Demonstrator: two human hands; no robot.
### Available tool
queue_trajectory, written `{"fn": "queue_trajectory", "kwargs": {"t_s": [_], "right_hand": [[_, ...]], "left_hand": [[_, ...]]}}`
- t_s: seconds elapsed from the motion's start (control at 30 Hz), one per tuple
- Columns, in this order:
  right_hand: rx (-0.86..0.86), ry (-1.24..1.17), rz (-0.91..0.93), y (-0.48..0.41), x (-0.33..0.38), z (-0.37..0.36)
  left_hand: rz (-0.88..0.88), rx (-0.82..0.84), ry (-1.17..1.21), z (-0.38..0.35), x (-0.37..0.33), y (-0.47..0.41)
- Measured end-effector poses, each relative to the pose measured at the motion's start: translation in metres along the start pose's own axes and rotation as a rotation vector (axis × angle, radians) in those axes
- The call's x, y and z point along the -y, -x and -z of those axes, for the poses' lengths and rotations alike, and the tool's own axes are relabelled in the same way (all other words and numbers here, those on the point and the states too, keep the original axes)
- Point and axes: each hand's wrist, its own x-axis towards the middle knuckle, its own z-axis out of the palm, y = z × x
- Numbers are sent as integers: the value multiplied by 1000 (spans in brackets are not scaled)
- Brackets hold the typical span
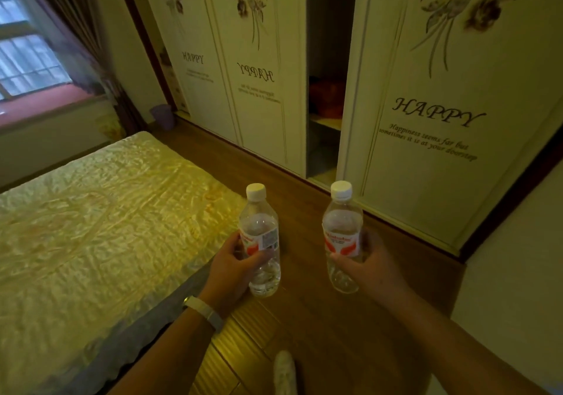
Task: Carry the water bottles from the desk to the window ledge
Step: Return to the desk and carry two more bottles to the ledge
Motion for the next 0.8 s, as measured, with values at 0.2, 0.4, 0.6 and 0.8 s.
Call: {"fn": "queue_trajectory", "kwargs": {"t_s": [0.2,0.4,0.6,0.8], "right_hand": [[-33,108,45,-118,21,-6],[-90,121,53,-226,54,-19],[-131,149,46,-304,67,-23],[-109,120,46,-390,64,-17]], "left_hand": [[-33,57,-13,1,-3,-123],[-31,72,-6,8,-25,-249],[-64,81,-39,4,-42,-336],[-53,47,-52,-10,-43,-415]]}}
